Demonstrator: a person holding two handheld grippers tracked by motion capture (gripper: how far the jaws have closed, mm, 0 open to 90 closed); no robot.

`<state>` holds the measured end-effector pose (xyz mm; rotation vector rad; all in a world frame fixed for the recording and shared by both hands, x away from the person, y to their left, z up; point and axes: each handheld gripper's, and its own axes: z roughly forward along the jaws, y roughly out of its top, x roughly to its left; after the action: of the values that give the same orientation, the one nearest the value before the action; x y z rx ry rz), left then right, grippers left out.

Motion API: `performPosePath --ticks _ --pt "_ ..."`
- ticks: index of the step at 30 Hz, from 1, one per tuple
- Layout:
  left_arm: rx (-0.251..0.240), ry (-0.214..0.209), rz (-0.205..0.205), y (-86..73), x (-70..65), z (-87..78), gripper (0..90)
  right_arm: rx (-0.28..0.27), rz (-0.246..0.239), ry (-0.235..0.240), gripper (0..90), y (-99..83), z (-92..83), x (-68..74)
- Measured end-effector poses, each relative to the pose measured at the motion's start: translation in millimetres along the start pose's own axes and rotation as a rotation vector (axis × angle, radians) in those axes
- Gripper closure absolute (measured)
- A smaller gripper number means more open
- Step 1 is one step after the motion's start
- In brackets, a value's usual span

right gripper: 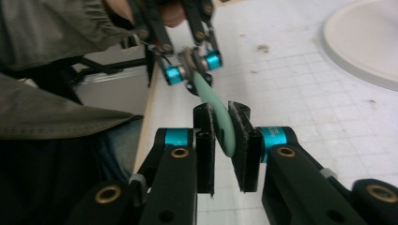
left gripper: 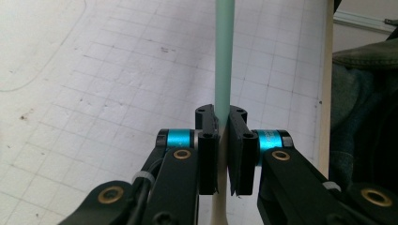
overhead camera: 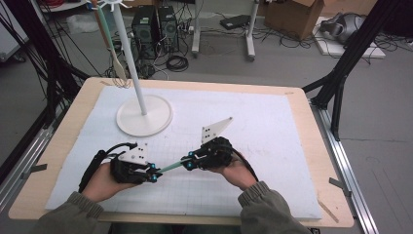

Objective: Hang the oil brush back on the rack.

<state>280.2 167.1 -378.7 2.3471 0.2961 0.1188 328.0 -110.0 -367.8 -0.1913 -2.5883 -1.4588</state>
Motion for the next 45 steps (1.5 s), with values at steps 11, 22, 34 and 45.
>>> performPosePath --ticks 11,22,34,45 --pt "-0.024 -0.038 -0.013 6.8 1.1 -0.5 76.7 0.029 -0.054 0.011 83.8 5.6 6.3 8.4" --pt "-0.023 -0.036 0.004 9.1 -0.5 2.5 84.1 -0.008 -0.069 -0.008 80.5 10.8 3.6 11.4" --pt "-0.128 0.015 -0.063 7.2 9.4 -17.6 84.3 -0.074 -0.017 -0.146 44.3 2.8 -15.5 9.3" --pt "-0.192 0.034 -0.102 5.3 18.1 -29.1 84.3 -0.078 0.009 -0.244 36.1 -15.3 -37.6 6.8"
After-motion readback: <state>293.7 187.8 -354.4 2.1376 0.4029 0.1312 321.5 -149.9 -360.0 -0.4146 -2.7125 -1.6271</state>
